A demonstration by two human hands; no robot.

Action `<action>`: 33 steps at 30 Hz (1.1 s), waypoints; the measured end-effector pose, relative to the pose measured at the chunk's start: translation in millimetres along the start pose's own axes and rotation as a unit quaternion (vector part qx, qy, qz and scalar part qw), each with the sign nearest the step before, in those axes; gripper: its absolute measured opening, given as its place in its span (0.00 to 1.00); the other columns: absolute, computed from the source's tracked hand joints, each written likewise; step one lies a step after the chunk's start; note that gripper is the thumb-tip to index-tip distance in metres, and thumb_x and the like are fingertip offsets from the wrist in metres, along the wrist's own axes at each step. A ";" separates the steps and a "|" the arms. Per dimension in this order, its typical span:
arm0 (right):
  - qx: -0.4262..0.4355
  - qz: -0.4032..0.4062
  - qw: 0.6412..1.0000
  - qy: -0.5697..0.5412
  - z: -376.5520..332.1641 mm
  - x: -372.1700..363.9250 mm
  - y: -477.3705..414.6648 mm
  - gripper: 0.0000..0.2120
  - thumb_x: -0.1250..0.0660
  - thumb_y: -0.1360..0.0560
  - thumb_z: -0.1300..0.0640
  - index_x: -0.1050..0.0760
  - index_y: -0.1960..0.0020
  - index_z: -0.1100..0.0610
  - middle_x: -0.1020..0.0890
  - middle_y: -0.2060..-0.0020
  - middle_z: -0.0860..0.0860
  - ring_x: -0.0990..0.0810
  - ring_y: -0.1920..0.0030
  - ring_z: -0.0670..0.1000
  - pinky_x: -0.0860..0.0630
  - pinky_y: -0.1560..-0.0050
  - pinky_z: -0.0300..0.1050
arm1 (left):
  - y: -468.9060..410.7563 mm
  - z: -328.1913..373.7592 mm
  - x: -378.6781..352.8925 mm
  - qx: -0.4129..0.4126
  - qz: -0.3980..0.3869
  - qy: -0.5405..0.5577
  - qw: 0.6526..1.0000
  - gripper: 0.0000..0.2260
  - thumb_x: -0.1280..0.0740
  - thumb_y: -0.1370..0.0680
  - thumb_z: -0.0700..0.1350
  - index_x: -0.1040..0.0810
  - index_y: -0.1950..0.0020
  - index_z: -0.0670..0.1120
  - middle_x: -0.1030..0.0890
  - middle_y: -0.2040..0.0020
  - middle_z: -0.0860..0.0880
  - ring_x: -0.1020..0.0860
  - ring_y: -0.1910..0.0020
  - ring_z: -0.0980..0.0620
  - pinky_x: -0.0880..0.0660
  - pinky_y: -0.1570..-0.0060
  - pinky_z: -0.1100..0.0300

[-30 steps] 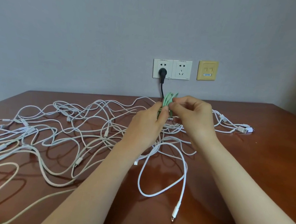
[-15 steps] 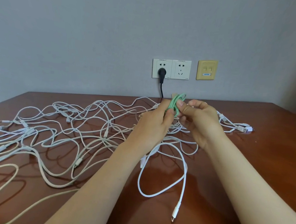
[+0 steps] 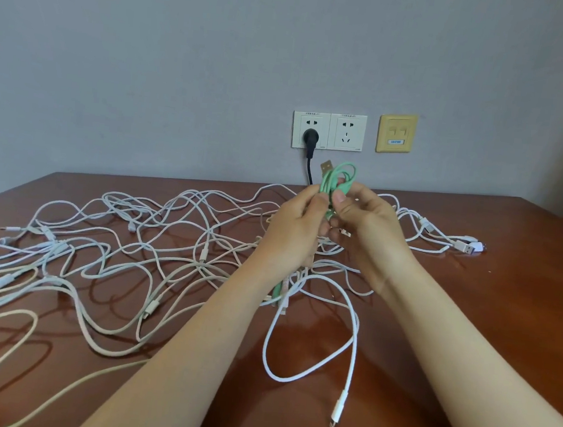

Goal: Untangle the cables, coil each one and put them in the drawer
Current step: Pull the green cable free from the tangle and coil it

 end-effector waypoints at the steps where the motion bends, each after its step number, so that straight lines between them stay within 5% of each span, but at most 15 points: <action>1: 0.002 0.010 1.000 0.009 1.4 0.6 -0.3 0.06 0.40 0.22 0.64 0.26 0.54 0.57 0.26 0.74 0.50 0.29 0.75 0.48 0.31 0.69 0.39 | 0.3 0.0 0.5 0.001 -0.008 -0.008 1.000 0.13 0.47 0.18 0.45 0.27 0.55 0.56 0.33 0.71 0.49 0.41 0.84 0.59 0.43 0.82 0.70; 7: -0.010 0.056 0.998 0.015 7.8 -1.3 -3.1 0.05 0.39 0.21 0.59 0.25 0.52 0.55 0.28 0.67 0.51 0.34 0.75 0.44 0.33 0.71 0.36 | -0.6 -1.0 5.6 -0.056 -0.012 -0.136 0.989 0.10 0.46 0.18 0.46 0.26 0.55 0.51 0.25 0.69 0.50 0.29 0.78 0.58 0.33 0.74 0.59; 10: -0.015 0.071 0.997 0.024 11.5 -0.9 -4.4 0.07 0.39 0.21 0.58 0.25 0.46 0.58 0.25 0.64 0.53 0.31 0.74 0.43 0.29 0.71 0.35 | -2.5 -3.9 6.7 -0.081 -0.001 -0.184 0.980 0.11 0.44 0.18 0.46 0.23 0.44 0.44 0.19 0.54 0.45 0.22 0.55 0.50 0.28 0.53 0.57; 15: -0.012 0.050 0.998 -0.046 7.2 -4.9 -4.0 0.05 0.41 0.21 0.63 0.27 0.49 0.57 0.25 0.62 0.52 0.26 0.67 0.46 0.24 0.65 0.35 | -6.5 -6.8 15.7 -0.029 0.047 -0.078 0.995 0.08 0.40 0.19 0.44 0.22 0.49 0.46 0.21 0.59 0.52 0.25 0.57 0.54 0.28 0.51 0.60; 19: -0.043 0.026 0.999 -0.011 4.4 -7.1 -0.3 0.10 0.38 0.25 0.67 0.29 0.46 0.55 0.22 0.61 0.51 0.22 0.65 0.45 0.25 0.61 0.38 | -8.2 -6.6 23.0 0.015 0.100 0.032 0.994 0.09 0.40 0.20 0.44 0.22 0.57 0.49 0.19 0.57 0.46 0.21 0.55 0.45 0.24 0.45 0.43; 22: -0.100 -0.030 0.994 0.043 8.9 -12.6 2.9 0.11 0.36 0.25 0.62 0.30 0.43 0.55 0.21 0.57 0.51 0.21 0.63 0.49 0.25 0.63 0.39 | -10.6 -3.4 29.5 0.019 0.132 0.063 0.989 0.08 0.39 0.20 0.44 0.23 0.56 0.48 0.18 0.51 0.41 0.20 0.49 0.41 0.26 0.42 0.41; 24: -0.112 -0.046 0.991 0.054 11.3 -15.3 4.0 0.08 0.35 0.25 0.61 0.28 0.47 0.54 0.21 0.60 0.50 0.21 0.66 0.49 0.25 0.67 0.38 | -11.1 -4.1 34.8 0.025 0.156 0.098 0.983 0.06 0.39 0.20 0.44 0.23 0.52 0.44 0.19 0.48 0.40 0.20 0.48 0.41 0.24 0.44 0.44; 28: -0.104 -0.042 0.991 0.068 10.2 -17.6 2.0 0.04 0.34 0.25 0.61 0.27 0.53 0.53 0.21 0.62 0.50 0.21 0.70 0.47 0.27 0.67 0.37 | -9.5 0.8 48.2 0.037 0.151 0.127 0.980 0.05 0.39 0.20 0.41 0.26 0.53 0.42 0.20 0.56 0.43 0.20 0.62 0.51 0.20 0.67 0.63; 33: -0.072 -0.043 0.992 0.091 6.7 -26.8 -1.2 0.05 0.34 0.26 0.64 0.24 0.55 0.55 0.19 0.66 0.49 0.23 0.68 0.45 0.28 0.65 0.36 | -7.0 22.4 75.5 0.075 0.115 0.070 0.988 0.05 0.37 0.21 0.40 0.25 0.56 0.42 0.21 0.59 0.46 0.21 0.66 0.54 0.23 0.66 0.66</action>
Point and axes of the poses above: each hand's wrist, its own y-axis away from the middle knuckle, its own x-axis out of the back of the hand, z = x × y, the point moved 2 cm from there along -y, towards the middle knuckle
